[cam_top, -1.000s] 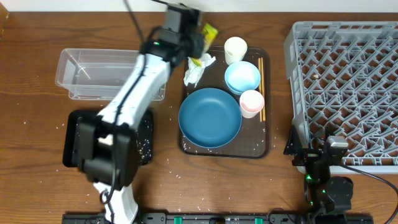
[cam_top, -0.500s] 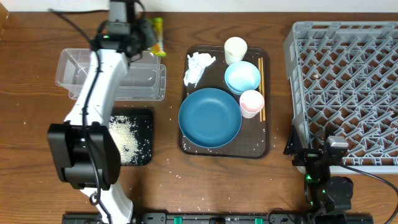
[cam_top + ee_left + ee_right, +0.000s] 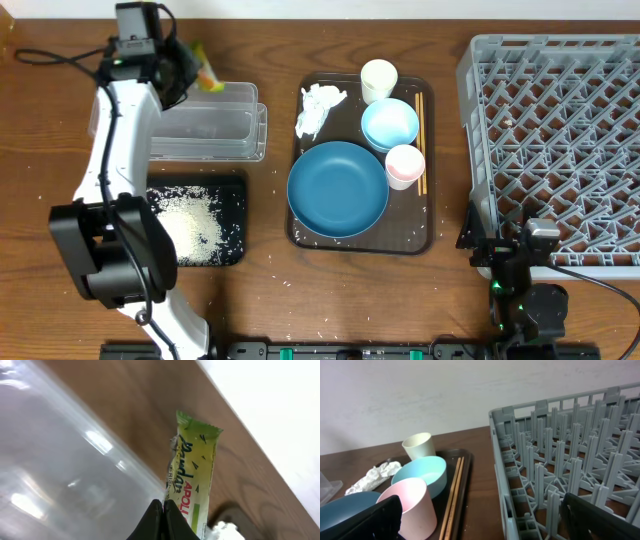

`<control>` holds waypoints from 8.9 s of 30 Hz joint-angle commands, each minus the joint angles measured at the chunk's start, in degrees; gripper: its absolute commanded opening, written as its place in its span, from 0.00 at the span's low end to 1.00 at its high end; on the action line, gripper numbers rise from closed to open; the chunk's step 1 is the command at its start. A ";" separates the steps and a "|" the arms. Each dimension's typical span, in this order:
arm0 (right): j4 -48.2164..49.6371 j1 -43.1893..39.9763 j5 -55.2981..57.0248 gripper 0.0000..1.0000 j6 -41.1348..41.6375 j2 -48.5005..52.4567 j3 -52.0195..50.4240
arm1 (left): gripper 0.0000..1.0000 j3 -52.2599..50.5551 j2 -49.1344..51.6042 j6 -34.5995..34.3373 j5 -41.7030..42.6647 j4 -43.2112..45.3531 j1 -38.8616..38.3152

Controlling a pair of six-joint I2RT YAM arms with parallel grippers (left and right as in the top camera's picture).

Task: Sort waste into correct bins and load items into the dishwasher rack
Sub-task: 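Carry the wrapper left and drop it into the clear plastic bin, then move the left gripper back to the crumpled white tissue, then grasp the white tissue with the left gripper and lift, then carry the tissue to the clear bin, release it, withdraw left, then reach the right gripper to the teal plate rim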

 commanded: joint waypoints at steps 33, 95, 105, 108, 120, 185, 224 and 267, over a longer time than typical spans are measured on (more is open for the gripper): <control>-0.11 -0.42 0.35 0.99 -0.79 -0.35 -0.15 | 0.70 -1.62 -6.62 -9.99 -0.92 -9.22 2.62; -0.11 -0.42 0.35 0.99 -0.79 -0.35 -0.15 | 0.54 -0.66 19.37 45.20 -6.86 15.47 -29.70; -0.11 -0.42 0.35 0.99 -0.79 -0.35 -0.15 | 0.08 -0.66 19.34 45.18 -6.88 16.87 -29.70; -0.11 -0.39 0.35 0.99 -0.79 -0.35 -0.15 | 0.07 -0.66 19.30 45.20 -6.91 16.92 -29.70; -0.11 -0.39 0.35 0.99 -0.79 -0.35 -0.15 | 0.06 -0.63 3.87 39.28 -18.51 17.73 -28.15; -0.11 -0.39 0.35 0.99 -0.79 -0.35 -0.15 | 0.52 -0.66 -8.33 29.14 4.79 5.11 -11.15; 0.39 -0.39 -0.48 0.99 0.59 -0.35 -0.15 | 0.89 -0.66 -12.50 1.60 -7.93 -12.41 15.78; -35.19 21.51 -14.62 0.99 -4.31 69.92 77.55 | 0.90 -0.66 -12.50 1.60 -7.96 -14.67 15.78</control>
